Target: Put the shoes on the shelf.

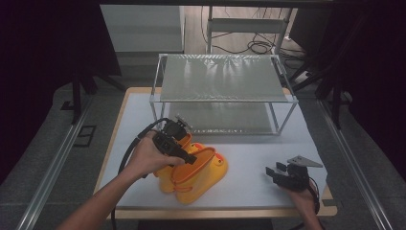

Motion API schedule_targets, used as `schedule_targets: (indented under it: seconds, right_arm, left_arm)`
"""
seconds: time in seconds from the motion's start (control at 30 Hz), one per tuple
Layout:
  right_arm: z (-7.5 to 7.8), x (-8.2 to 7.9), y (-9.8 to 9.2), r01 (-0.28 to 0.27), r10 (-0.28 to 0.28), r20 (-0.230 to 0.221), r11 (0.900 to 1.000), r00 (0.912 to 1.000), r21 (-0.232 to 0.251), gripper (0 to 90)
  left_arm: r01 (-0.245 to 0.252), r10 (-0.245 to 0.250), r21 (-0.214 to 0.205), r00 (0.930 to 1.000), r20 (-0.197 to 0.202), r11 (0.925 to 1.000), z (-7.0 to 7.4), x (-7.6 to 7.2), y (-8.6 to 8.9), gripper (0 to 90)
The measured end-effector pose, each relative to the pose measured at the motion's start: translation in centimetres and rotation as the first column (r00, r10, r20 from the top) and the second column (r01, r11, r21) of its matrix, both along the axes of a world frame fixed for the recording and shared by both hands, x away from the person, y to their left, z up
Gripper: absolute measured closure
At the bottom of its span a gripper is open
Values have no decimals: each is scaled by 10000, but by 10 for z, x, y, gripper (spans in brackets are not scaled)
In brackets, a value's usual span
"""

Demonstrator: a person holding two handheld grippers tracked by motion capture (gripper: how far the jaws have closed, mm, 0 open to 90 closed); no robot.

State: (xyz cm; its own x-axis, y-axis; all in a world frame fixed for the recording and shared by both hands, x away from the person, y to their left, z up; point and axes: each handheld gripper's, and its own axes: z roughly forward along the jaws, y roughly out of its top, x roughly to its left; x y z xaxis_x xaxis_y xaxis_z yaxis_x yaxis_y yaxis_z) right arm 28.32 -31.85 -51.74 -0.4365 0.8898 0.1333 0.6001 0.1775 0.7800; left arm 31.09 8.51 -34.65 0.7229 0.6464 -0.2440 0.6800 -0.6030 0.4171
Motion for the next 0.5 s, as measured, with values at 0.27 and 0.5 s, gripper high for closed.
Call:
schedule_targets:
  seconds: [0.27, 0.5]
  right_arm:
    - [0, 0, 0, 46, -46, -5, 10000, 10000, -13, 448]
    - [0, 0, -1, 54, -54, -8, 10000, 10000, -65, 448]
  left_arm:
    - [58, -56, -99, 9998, 207, 9999, 1, -1, 1, 778]
    - [179, -167, -458, 9995, 252, 9988, 0, 0, 7, 819]
